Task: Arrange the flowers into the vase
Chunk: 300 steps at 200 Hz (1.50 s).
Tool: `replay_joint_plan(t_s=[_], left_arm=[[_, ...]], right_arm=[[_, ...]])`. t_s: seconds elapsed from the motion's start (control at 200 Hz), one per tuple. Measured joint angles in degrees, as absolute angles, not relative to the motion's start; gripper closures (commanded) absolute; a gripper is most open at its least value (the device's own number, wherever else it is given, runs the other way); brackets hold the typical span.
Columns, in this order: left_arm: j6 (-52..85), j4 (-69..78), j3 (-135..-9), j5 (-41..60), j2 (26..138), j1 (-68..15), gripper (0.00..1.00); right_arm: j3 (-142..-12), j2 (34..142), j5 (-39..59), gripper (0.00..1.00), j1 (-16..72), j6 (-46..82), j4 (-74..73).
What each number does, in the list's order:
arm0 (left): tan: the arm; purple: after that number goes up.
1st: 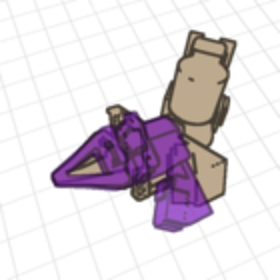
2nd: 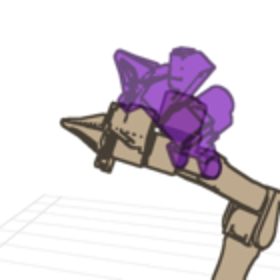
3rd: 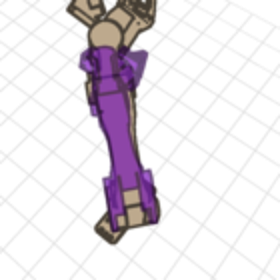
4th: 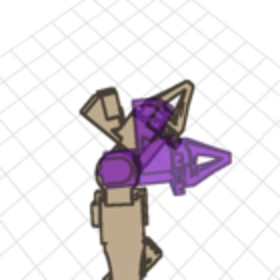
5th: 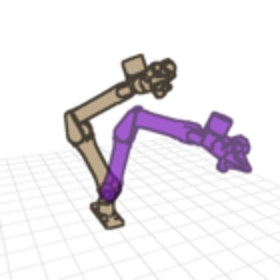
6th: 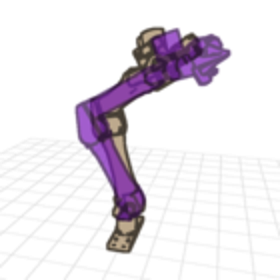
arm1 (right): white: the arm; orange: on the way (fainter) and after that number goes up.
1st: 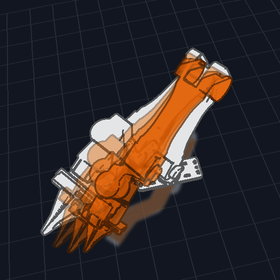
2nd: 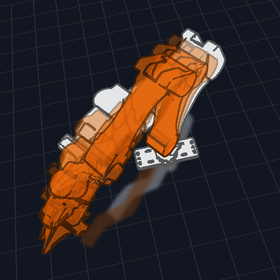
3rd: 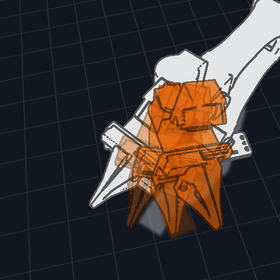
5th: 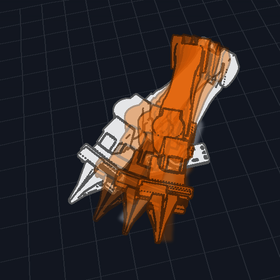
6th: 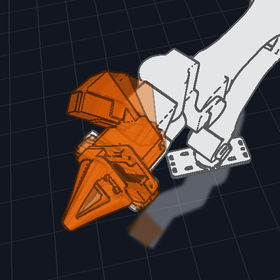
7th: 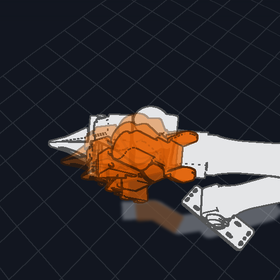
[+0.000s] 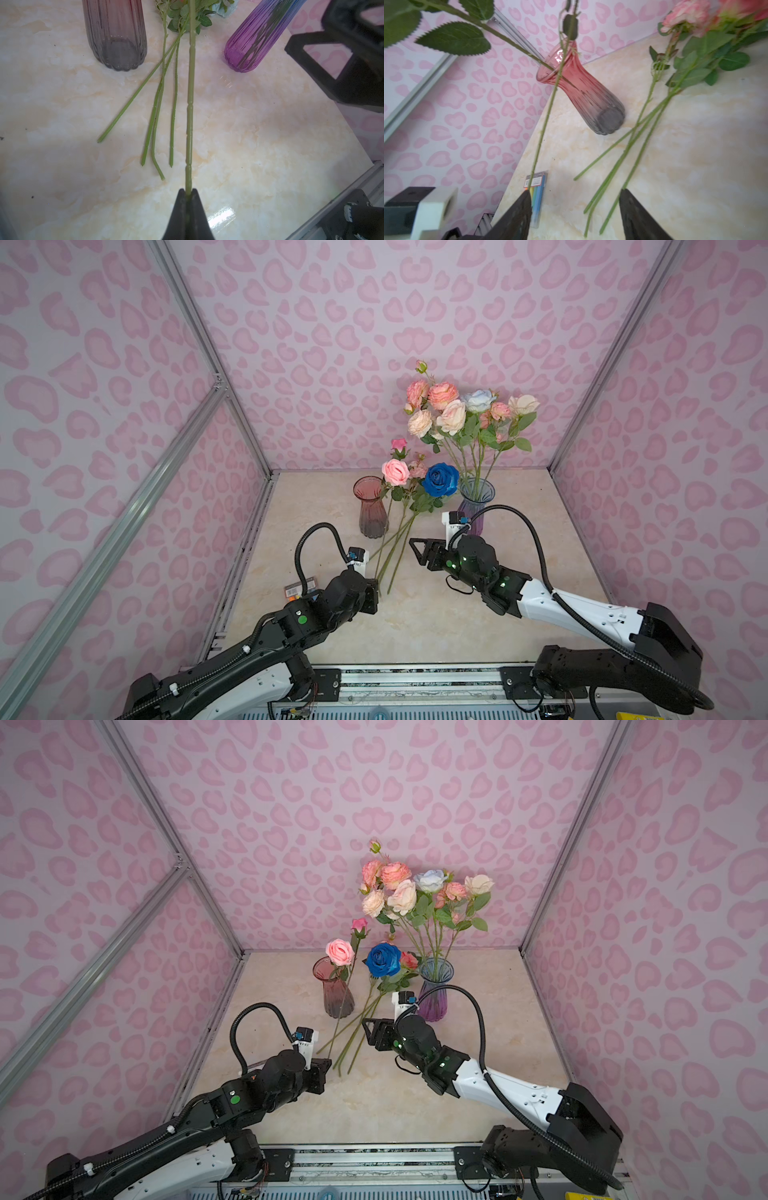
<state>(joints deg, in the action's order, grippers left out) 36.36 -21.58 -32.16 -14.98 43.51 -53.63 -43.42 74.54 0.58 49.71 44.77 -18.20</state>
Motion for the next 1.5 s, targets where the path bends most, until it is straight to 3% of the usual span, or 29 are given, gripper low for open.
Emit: replay_joint_plan(t_s=[0.155,0.31,0.475,0.57,0.745,0.855,1.03,1.12,1.21,1.325,1.5], left_arm=[[36.99,-23.66,-29.36,-14.83,36.27,-54.76,0.97],[36.99,-24.23,-28.95,-14.83,33.12,-54.87,0.97],[36.93,-24.25,-28.36,-14.70,32.16,-55.07,0.97],[36.75,-24.25,-28.18,-14.13,31.57,-55.09,0.97],[36.62,-24.23,-28.18,-13.85,30.30,-55.09,0.97],[36.10,-24.16,-28.18,-13.63,30.26,-55.09,0.97],[35.86,-24.10,-28.23,-13.26,30.87,-55.09,0.96],[35.57,-23.90,-28.40,-13.02,31.70,-55.09,0.78],[35.29,-23.81,-29.10,-12.21,33.10,-55.09,0.52],[34.85,-23.94,-30.26,-11.84,33.50,-55.09,0.40],[32.91,-24.40,-33.04,-11.81,29.47,-55.09,0.36]], right_arm=[[-47.46,81.06,3.22,0.33,52.58,46.76,-22.68],[-49.19,85.69,5.85,0.46,54.98,49.12,-25.89],[-50.65,87.79,7.38,0.51,56.64,50.37,-27.77],[-51.16,88.53,7.57,0.62,57.41,50.68,-29.12],[-51.07,89.14,7.92,0.71,58.22,51.86,-29.87],[-51.07,89.14,7.92,0.86,58.39,51.94,-30.20],[-50.74,89.03,7.92,0.91,58.39,52.07,-30.24],[-50.28,88.44,7.90,0.92,58.46,51.90,-30.24],[-50.24,87.59,7.90,0.93,58.74,51.07,-29.76],[-50.26,85.82,7.38,0.94,59.72,48.34,-26.37],[-47.66,81.34,4.71,0.94,61.71,44.18,-20.62]])
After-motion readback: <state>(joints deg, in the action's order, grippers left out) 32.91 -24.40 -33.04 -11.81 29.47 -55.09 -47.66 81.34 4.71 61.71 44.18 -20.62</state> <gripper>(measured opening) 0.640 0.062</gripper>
